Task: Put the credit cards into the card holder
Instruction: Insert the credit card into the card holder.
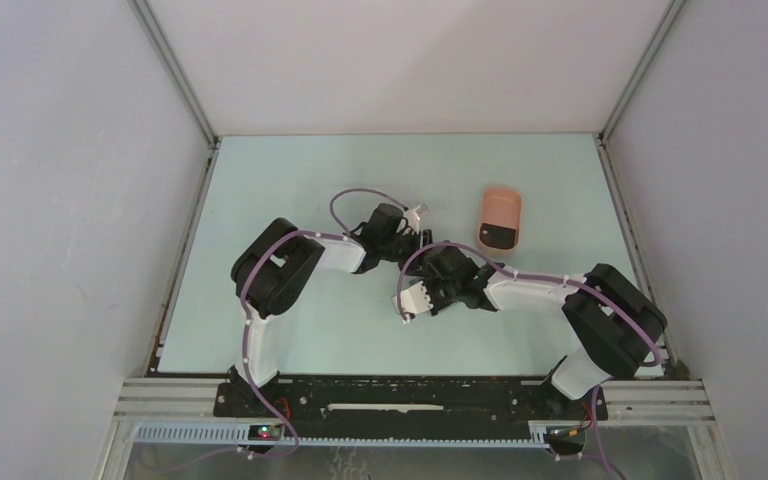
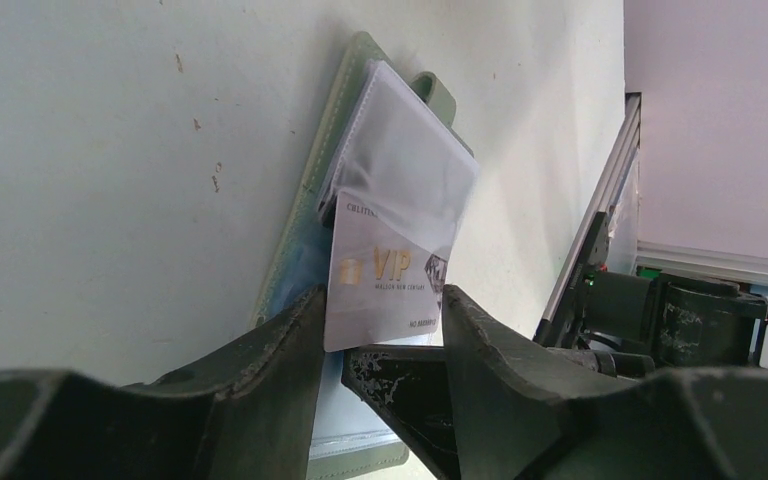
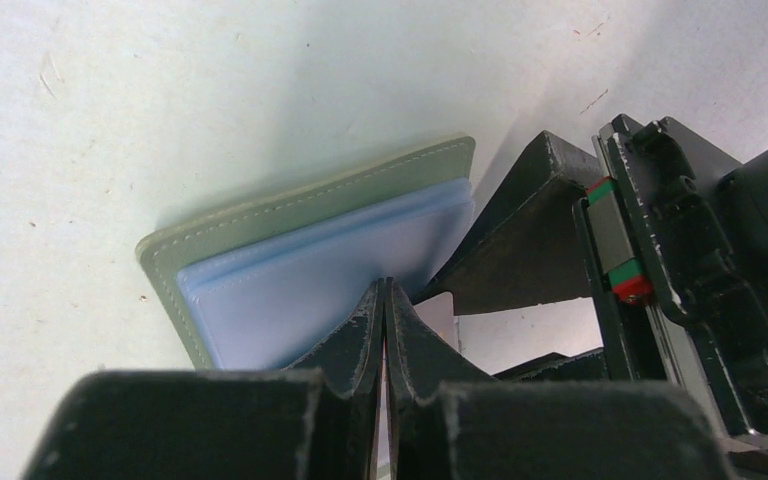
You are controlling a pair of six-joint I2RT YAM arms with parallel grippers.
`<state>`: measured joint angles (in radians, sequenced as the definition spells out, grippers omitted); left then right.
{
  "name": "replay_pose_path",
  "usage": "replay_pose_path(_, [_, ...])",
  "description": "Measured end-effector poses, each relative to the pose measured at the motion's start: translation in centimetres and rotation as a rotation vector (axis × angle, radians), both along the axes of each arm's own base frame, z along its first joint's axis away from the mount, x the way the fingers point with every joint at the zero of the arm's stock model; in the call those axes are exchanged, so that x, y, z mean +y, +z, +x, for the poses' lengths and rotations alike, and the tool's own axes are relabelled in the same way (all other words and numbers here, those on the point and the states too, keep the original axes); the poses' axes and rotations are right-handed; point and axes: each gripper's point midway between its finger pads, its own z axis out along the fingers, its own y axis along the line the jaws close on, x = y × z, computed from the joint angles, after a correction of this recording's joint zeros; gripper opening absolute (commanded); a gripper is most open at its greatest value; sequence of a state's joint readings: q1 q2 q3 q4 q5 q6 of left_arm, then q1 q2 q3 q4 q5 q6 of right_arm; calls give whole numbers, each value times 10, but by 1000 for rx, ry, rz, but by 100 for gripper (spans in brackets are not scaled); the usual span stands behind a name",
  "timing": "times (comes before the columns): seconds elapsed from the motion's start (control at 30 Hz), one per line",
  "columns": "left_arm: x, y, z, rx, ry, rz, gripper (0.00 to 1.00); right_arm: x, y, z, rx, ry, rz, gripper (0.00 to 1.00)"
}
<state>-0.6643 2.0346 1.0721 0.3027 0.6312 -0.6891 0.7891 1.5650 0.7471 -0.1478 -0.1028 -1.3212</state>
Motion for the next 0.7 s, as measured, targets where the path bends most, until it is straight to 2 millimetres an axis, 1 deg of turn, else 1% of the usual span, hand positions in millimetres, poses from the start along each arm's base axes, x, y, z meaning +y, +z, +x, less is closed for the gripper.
replay_pose_path(0.4, [4, 0, 6, -16, 19, -7, 54, -6, -1, 3, 9, -20, -5, 8])
replay_pose_path(0.6, [14, 2, 15, -40, 75, 13, 55, -13, -1, 7, 9, -42, -7, 9])
replay_pose_path(0.7, [24, -2, 21, -46, 118, 40, 56, -15, -1, 8, 10, -48, -9, 9])
